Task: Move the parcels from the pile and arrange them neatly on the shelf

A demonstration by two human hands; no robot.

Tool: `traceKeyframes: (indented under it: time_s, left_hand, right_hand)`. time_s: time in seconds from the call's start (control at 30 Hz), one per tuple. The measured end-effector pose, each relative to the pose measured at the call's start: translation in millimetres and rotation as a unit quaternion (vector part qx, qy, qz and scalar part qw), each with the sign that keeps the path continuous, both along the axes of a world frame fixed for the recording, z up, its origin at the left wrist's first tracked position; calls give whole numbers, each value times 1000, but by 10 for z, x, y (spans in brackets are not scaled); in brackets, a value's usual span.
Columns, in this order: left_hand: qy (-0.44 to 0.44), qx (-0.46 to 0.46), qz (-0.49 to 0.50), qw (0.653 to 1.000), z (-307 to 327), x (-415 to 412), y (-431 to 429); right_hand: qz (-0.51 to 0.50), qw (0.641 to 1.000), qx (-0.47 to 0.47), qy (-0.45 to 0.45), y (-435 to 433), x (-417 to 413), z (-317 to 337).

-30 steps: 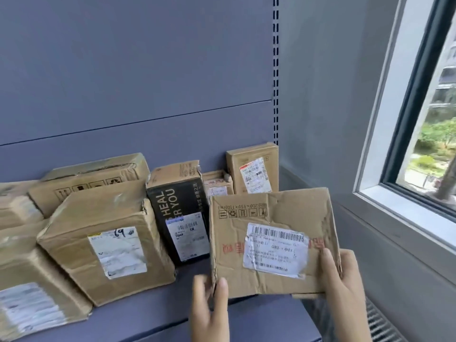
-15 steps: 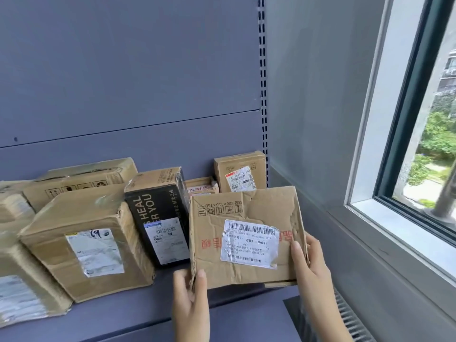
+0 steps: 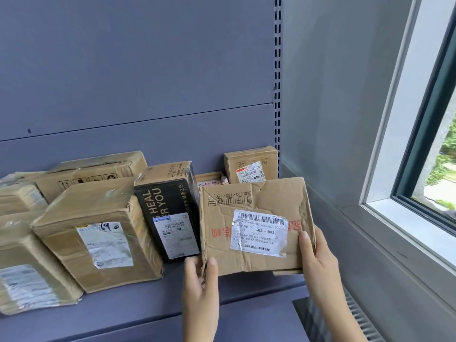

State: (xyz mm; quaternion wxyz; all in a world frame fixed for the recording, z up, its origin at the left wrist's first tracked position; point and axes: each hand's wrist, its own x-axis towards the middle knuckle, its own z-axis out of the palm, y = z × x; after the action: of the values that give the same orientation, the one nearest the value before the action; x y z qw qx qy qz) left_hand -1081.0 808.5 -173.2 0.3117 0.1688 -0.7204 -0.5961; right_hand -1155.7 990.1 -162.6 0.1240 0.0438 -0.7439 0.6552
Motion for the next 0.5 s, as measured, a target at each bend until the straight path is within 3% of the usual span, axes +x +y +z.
traceKeyframes:
  time_s: [0.5]
  left_hand:
    - [-28, -17, -5, 999, -202, -227, 13]
  right_hand:
    - [-3, 1000, -20, 19, -36, -304, -290]
